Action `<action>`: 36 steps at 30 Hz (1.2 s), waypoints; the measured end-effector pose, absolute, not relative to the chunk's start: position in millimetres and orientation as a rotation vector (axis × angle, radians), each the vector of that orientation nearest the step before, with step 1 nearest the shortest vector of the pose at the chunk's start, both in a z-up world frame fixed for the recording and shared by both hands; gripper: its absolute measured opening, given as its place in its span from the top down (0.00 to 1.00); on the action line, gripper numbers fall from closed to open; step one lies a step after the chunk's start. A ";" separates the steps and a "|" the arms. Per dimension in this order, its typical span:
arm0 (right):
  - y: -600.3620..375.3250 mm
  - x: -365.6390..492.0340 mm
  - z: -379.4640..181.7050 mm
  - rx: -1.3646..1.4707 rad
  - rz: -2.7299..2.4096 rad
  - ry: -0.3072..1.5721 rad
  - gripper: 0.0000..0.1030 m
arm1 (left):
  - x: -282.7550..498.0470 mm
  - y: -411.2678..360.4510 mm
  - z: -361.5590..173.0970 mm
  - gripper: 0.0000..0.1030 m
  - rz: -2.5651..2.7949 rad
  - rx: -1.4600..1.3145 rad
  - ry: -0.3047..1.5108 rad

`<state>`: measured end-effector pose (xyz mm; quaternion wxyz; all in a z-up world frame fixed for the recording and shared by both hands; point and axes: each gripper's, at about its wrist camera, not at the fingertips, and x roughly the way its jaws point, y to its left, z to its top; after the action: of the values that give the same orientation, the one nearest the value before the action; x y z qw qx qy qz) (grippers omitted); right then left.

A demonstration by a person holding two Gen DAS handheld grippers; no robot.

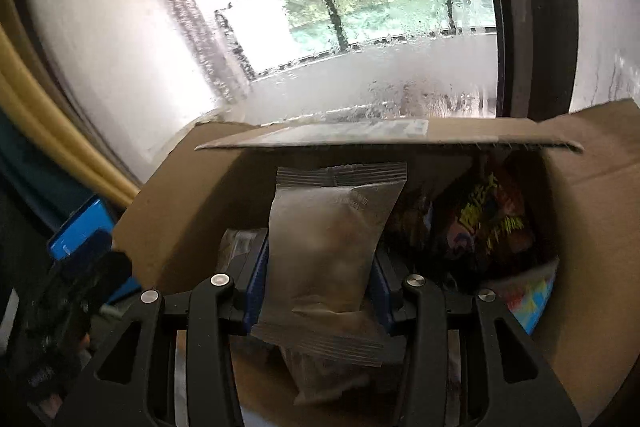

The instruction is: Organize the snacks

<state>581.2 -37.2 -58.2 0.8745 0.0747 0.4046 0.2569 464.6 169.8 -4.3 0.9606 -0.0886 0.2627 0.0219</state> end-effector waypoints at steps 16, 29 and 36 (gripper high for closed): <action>-43.0 585.0 -38.1 0.150 0.451 0.780 0.36 | 459.8 174.7 -1.1 0.19 0.033 -0.200 0.525; -67.7 496.1 -16.4 0.011 0.424 0.677 0.36 | 395.7 145.8 15.6 0.19 0.025 -0.221 0.526; -74.8 442.0 -8.0 -0.059 0.419 0.628 0.37 | 349.7 123.1 18.6 0.18 0.021 -0.188 0.519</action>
<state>442.0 -74.8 -8.0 0.9292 -0.0290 0.3066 0.2045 349.7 123.1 18.6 0.9621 -0.0929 0.2561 0.0102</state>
